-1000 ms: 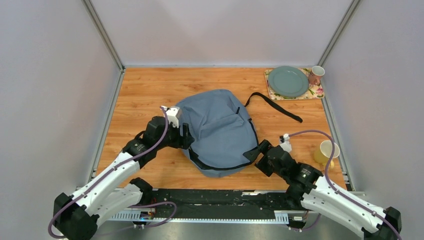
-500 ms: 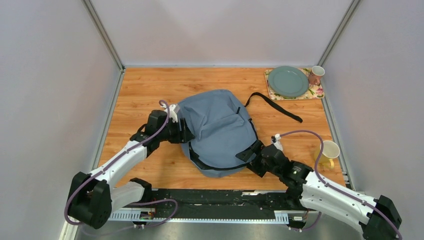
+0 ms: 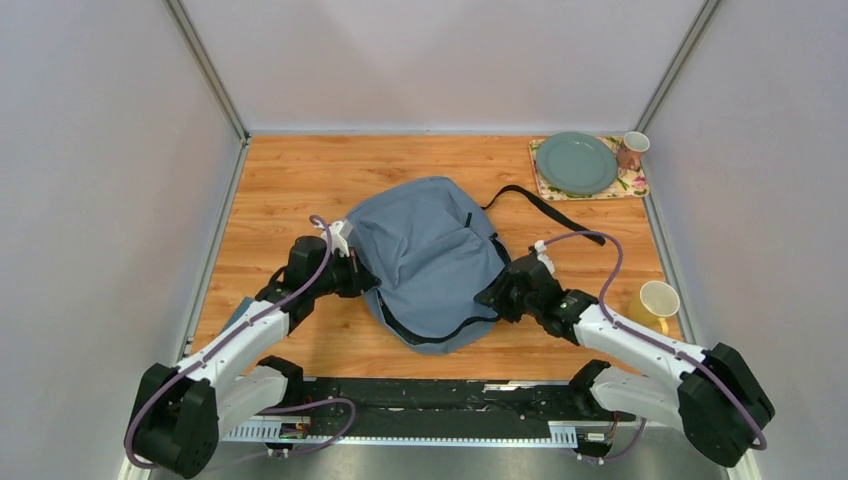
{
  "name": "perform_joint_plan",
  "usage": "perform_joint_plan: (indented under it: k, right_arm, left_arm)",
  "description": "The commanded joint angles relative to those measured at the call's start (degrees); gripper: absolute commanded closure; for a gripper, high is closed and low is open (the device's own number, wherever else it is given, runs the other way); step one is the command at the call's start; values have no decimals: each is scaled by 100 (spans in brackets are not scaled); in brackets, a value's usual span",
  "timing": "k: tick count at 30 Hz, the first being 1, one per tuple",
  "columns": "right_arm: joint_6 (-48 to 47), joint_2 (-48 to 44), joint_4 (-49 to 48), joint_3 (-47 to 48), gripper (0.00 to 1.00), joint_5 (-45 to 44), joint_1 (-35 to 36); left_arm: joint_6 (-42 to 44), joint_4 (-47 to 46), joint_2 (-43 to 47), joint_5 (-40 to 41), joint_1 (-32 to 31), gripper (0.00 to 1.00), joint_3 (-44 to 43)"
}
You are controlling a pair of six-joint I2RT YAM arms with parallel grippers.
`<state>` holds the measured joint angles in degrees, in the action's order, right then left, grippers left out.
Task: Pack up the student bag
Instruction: Adjust the student bag at the center of the board.
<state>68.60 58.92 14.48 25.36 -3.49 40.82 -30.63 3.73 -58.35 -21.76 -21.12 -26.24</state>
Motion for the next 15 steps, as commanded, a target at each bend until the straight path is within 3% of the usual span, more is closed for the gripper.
perform_joint_plan:
  k: [1,3,8,11,14,15]
  right_arm:
    - [-935,418,-578,819,66,269,-399]
    - [-1216,769,-569,1285,71,611,-591]
    - [-1954,1700,-185,2304,71,1235,-917]
    - [-2341,1904,552,2824,59,1307,-953]
    - [-2517,1484,1037,2676,35,1044,-944]
    - [-2518,1291,1187,2571,32,921,-944]
  left_arm:
    - [-311,-126,717,-162,12,100,417]
    - [-820,-536,1008,-153,3,100,838]
    - [-1796,-1225,1975,390,-304,100,1849]
    - [-1963,-1269,2231,752,-472,100,2017]
    - [-1964,-1339,2363,831,-489,100,2035]
    - [-1955,-1339,2398,840,-480,100,2026]
